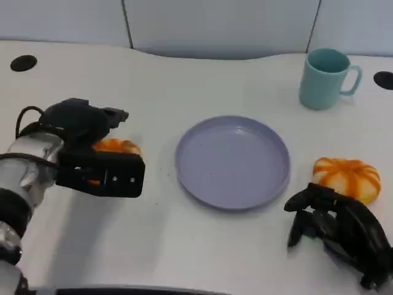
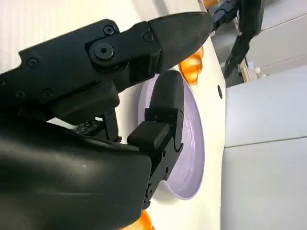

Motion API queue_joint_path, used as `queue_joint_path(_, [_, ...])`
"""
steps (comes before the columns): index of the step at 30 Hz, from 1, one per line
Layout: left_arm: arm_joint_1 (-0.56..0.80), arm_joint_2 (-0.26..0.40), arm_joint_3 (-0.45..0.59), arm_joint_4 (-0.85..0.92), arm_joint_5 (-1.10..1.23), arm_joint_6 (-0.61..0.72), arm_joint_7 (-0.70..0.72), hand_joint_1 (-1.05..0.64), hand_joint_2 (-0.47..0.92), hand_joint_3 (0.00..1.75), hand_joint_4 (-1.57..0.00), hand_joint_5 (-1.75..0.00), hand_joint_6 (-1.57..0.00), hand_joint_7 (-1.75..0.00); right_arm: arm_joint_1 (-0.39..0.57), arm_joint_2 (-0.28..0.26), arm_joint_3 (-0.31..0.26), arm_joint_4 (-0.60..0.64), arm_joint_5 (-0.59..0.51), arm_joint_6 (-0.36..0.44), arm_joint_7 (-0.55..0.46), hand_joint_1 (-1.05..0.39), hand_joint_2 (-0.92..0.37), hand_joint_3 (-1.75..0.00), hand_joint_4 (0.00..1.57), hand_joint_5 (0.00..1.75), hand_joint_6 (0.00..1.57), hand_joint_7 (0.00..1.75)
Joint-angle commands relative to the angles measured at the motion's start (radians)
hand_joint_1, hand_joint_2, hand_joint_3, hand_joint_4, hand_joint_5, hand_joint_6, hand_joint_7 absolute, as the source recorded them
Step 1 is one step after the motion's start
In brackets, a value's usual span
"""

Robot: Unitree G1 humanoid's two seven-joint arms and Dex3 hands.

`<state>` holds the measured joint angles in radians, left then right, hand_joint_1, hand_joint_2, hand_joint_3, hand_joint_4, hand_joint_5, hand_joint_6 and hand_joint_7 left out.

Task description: Grasp the bread from the table and place it into the plate.

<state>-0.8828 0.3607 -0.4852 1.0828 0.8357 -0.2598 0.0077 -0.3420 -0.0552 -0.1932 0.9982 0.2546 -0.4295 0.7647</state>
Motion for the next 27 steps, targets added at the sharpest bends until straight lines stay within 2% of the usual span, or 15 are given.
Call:
queue_joint_path(1, [-0.048,-0.024,-0.027,0.084,-0.011,0.017,0.004,-0.86,0.89,0.00,0.00,-0.58,-0.27,-0.02,0.045,-0.004,0.000,0.017,0.003,0.032,0.002,-0.53,-0.92,-0.12,0.64,1.58,0.72,1.02])
queue_joint_path(12, [-0.079,-0.078,-0.063,0.199,-0.032,0.098,-0.013,-0.84,0.86,0.00,0.00,-0.55,-0.25,-0.01,0.064,-0.002,0.008,-0.016,0.005,0.031,-0.001,-0.53,-0.92,-0.15,0.63,1.57,0.72,1.02])
queue_joint_path(20, [-0.055,-0.100,-0.061,0.230,-0.067,0.105,0.002,-0.81,0.86,0.00,0.00,-0.49,-0.20,0.00,0.076,-0.005,0.008,-0.060,0.020,0.084,0.007,-0.55,-0.92,-0.13,0.64,1.57,0.72,1.02])
queue_joint_path(27, [-0.041,-0.119,-0.075,0.243,-0.068,0.123,0.004,-0.82,0.87,0.00,0.00,-0.45,-0.20,0.00,0.081,-0.005,0.006,-0.064,0.025,0.087,0.012,-0.52,-0.92,-0.12,0.65,1.56,0.74,1.01])
